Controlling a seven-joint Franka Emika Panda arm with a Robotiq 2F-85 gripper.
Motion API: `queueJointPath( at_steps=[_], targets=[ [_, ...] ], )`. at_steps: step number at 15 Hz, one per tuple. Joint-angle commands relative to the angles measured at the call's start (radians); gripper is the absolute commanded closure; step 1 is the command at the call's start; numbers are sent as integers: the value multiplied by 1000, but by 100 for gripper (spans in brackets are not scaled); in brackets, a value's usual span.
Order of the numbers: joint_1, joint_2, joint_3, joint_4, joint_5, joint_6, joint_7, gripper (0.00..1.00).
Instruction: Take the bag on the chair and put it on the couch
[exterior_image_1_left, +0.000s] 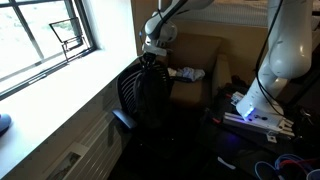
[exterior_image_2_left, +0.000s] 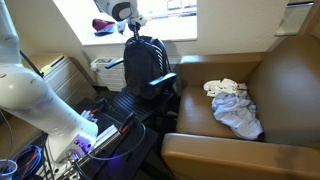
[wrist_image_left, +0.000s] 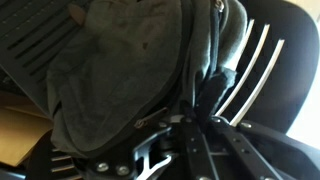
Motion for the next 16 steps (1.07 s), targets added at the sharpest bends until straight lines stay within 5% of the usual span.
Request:
queueJointPath(
  at_steps=[1, 6, 9, 10, 11, 14, 15, 16],
  targets=[
    [12, -214, -39, -89, -131, -128, -45, 98],
    [17, -462, -54, -161, -340, -150, 43, 98],
    [-8, -610, -33, -201, -352, -97, 123, 98],
    [-15, -656, -32, -194, -277, -165, 156, 98],
    [6, -703, -48, -185, -156, -232, -74, 98],
    [12, -847, -90, -181, -6, -390, -234, 98],
    [-46, -903, -56, -206, -54, -350, -34, 98],
    [-55, -953, -69, -207, -29, -365, -42, 98]
  ],
)
